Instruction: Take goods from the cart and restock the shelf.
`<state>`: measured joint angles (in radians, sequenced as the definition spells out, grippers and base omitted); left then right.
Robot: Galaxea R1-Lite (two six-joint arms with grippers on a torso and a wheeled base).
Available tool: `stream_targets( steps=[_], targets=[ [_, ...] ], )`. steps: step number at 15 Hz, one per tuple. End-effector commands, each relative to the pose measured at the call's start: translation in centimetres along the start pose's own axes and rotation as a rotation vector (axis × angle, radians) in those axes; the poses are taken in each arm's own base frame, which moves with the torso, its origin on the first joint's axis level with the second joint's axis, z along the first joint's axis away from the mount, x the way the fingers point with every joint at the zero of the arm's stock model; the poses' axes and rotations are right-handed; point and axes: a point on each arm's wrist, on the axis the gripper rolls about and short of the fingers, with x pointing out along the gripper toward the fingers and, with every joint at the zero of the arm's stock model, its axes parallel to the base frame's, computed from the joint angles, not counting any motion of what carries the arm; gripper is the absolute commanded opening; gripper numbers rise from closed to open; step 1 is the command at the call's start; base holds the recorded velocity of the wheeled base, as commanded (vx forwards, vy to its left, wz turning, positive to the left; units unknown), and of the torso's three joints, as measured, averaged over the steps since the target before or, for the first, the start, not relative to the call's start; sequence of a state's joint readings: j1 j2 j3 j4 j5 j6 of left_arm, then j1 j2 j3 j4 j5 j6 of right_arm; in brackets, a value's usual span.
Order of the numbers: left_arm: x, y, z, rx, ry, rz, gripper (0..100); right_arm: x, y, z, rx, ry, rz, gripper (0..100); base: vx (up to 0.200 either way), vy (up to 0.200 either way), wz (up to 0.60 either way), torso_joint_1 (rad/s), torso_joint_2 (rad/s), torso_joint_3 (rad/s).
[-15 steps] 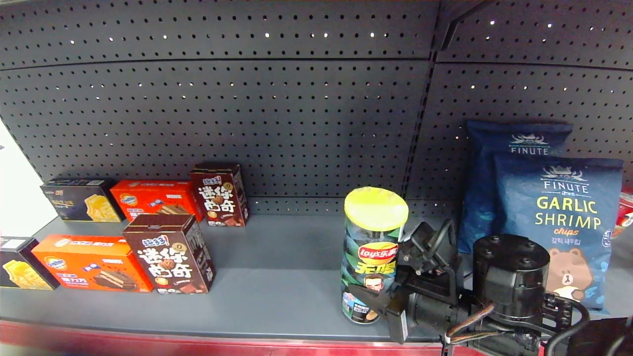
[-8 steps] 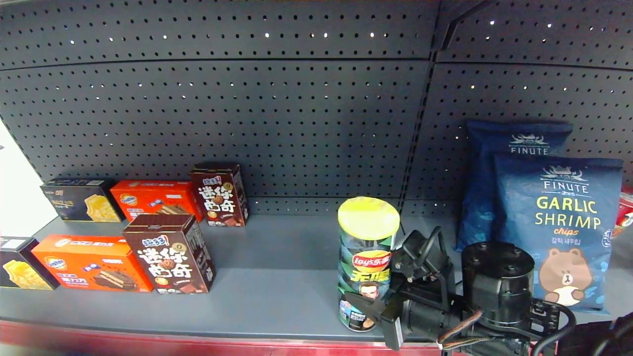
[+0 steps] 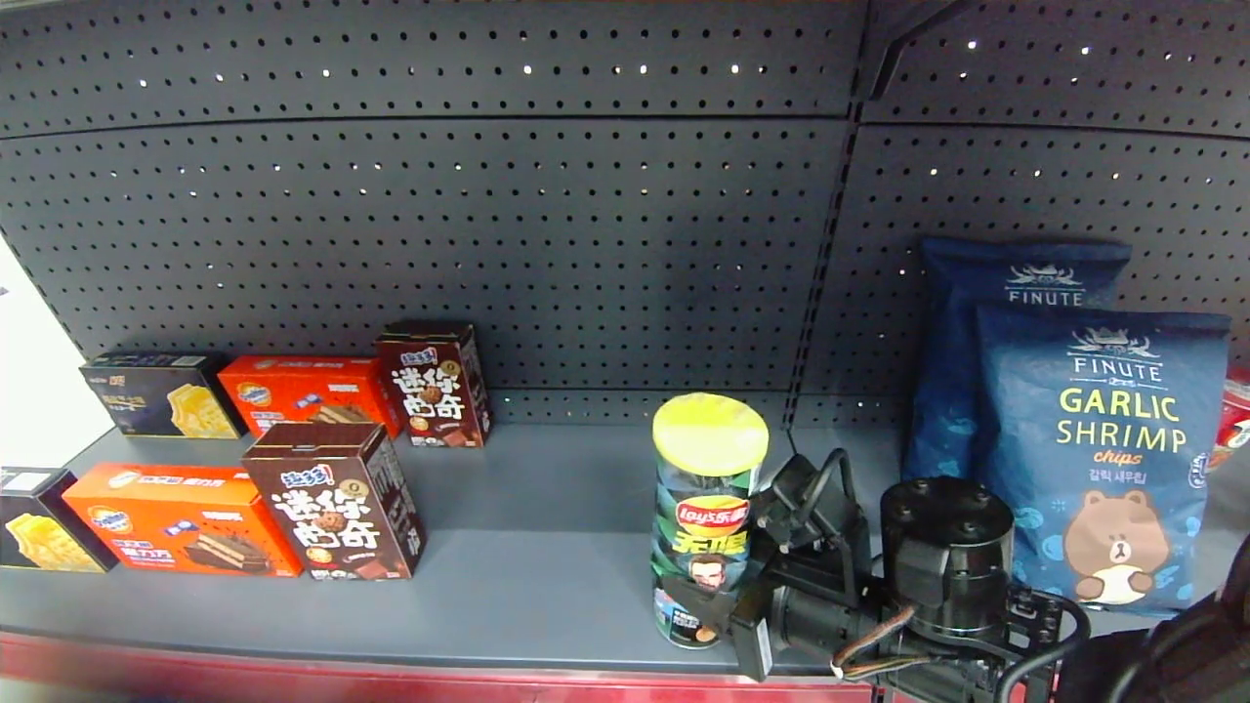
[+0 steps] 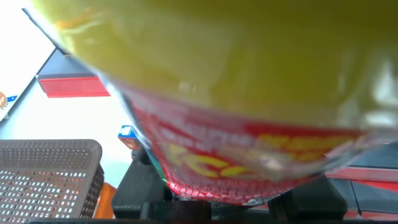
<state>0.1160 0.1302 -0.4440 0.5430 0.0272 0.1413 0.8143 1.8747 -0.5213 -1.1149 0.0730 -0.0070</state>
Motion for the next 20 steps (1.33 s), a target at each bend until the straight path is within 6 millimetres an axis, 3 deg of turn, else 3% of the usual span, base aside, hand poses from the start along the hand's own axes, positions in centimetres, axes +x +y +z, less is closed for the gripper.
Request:
stream_targets(
  steps=[1, 4, 7, 11, 14, 15, 17, 20],
  targets=[
    [0.0, 0.0, 0.0, 0.001, 0.003, 0.001, 0, 0.1, 0.0, -0.3, 0.000, 0.013, 0.001, 100, 0.000, 0.000, 0.00, 0.000, 0.00, 0.000],
    [0.0, 0.0, 0.0, 0.001, 0.003, 0.001, 0, -0.7, 0.1, -0.1, -0.001, 0.007, -0.004, 100, 0.000, 0.000, 0.00, 0.000, 0.00, 0.000],
    [-0.2, 0.0, 0.1, 0.001, -0.016, -0.003, 0, -3.4, 0.0, 0.4, 0.000, -0.016, -0.013, 100, 0.000, 0.000, 0.00, 0.000, 0.00, 0.000],
    [-1.5, 0.4, 2.6, -0.001, -0.106, -0.032, 0, -9.5, -1.4, 2.9, -0.004, -0.117, -0.100, 100, 0.000, 0.000, 0.00, 0.000, 0.00, 0.000],
    [-2.0, 0.8, 5.2, 0.003, -0.149, -0.143, 0, -15.1, -0.4, 4.6, 0.005, -0.030, -0.088, 100, 0.000, 0.000, 0.00, 0.000, 0.00, 0.000],
    [-1.9, 0.8, 5.6, 0.004, -0.161, -0.168, 0, -16.1, -0.2, 4.7, 0.008, -0.006, -0.087, 100, 0.000, 0.000, 0.00, 0.000, 0.00, 0.000],
    [-0.9, 1.1, 8.1, -0.032, -0.227, -0.340, 0, -20.0, 0.3, 5.8, 0.018, 0.048, -0.129, 100, 0.000, 0.000, 0.00, 0.000, 0.00, 0.000],
    [1.2, 0.9, 10.2, -0.096, -0.204, -0.529, 0, -22.0, 0.5, 5.5, 0.023, 0.047, -0.172, 100, 0.000, 0.000, 0.00, 0.000, 0.00, 0.000]
  ],
)
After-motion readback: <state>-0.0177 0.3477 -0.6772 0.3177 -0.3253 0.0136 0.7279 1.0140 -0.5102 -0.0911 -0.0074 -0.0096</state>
